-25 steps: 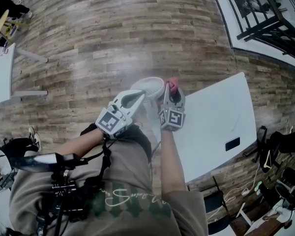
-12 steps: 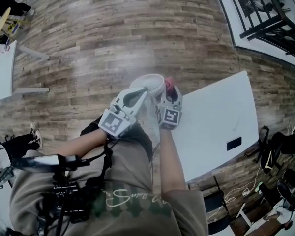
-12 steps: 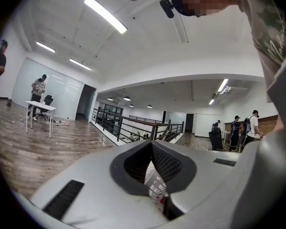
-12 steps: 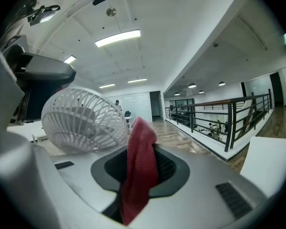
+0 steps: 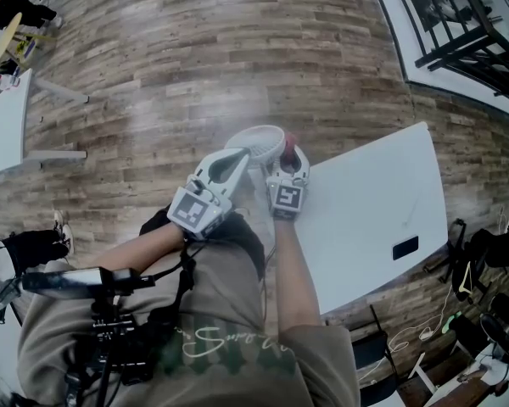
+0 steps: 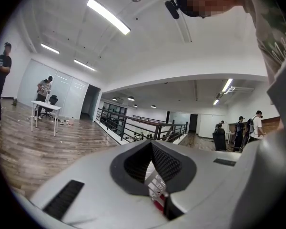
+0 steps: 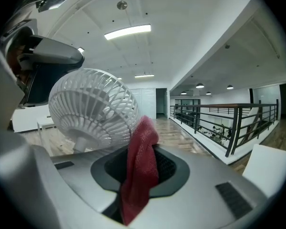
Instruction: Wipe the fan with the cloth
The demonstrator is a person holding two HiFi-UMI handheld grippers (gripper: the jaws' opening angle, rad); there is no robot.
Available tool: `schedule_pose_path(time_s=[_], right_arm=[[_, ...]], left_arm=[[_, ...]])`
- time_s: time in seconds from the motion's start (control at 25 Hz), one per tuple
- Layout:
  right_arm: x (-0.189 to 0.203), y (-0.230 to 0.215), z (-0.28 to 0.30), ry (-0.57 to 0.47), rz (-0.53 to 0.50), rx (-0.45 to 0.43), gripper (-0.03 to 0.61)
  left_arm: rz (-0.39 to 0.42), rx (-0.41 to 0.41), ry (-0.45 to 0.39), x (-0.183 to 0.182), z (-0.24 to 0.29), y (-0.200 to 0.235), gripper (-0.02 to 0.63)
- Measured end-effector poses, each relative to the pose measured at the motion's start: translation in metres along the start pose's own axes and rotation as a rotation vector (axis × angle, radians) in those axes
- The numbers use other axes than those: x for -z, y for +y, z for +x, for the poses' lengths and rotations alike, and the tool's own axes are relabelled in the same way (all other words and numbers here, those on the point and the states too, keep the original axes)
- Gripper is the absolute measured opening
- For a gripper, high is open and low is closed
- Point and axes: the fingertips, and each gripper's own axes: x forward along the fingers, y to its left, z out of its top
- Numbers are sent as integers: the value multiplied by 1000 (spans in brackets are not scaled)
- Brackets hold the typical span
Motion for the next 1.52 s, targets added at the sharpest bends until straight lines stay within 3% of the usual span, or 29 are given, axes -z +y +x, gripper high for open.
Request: schedule_pose_path(time_s=[0.48,0.92,1.12,1.32,1.52], right_arm=[[27,15,4,30,19,-30,104],[19,7,-14,-20,51,57,104],[0,7,-25,-93,166,76,104],[-8,5,-36,-114,214,118,104],[-15,-3,-53,-167,419,200,104]], left_arm=[[-4,23,-6,2,-12,-7,18],[30,30,-12,10,-34,16,18],[-13,56,2,10,-33,19,18],[34,126,15,6,-34,12,18],[-13,158,10,7,-44,19,18]])
